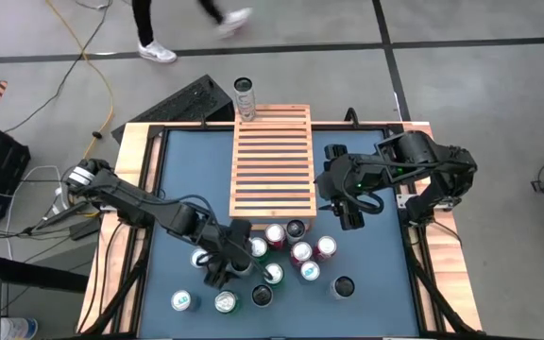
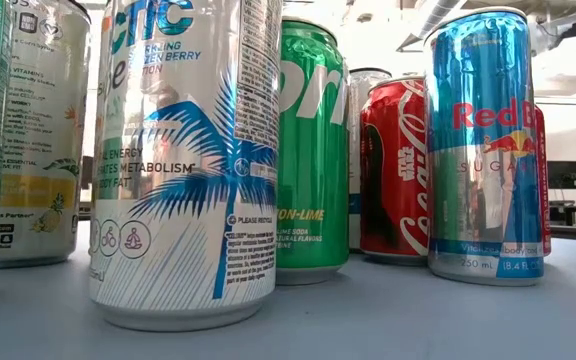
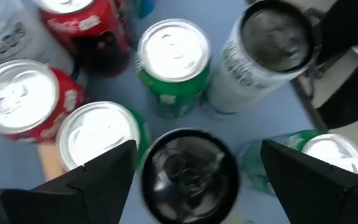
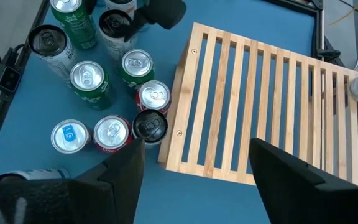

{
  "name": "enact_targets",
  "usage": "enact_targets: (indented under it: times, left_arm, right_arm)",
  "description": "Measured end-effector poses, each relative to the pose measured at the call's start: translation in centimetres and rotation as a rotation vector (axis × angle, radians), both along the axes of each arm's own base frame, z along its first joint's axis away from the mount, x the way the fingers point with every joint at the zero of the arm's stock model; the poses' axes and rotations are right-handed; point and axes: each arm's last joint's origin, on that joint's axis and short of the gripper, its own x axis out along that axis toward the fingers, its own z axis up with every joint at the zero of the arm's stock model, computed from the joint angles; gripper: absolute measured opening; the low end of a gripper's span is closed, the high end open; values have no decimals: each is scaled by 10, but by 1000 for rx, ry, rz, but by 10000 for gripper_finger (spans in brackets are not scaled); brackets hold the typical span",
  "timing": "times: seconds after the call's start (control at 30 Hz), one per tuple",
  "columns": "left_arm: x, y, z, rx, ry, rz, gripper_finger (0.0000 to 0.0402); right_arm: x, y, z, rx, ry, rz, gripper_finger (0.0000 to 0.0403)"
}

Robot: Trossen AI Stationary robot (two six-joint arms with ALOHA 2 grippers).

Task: Place canned beverage on shelf
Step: Put the right white yellow soda can on the shelf aligned with the other white yellow soda can

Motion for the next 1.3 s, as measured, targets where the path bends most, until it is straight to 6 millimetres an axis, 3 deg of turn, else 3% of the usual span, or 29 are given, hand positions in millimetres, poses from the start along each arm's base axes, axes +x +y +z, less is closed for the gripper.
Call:
enact_targets:
  times: [0.73,1.13,1.3]
  left_arm:
    - [-3,3,-16,105,16,-57,326]
    - [-1,8,-19,62,24,-84,252]
    - [0,8,-18,58,17,-67,244]
  right_arm:
    - [0,0,0,16,-1,-21,271]
    - [0,0,0,18,-2,-24,271]
    - [0,0,0,27,-3,-37,271]
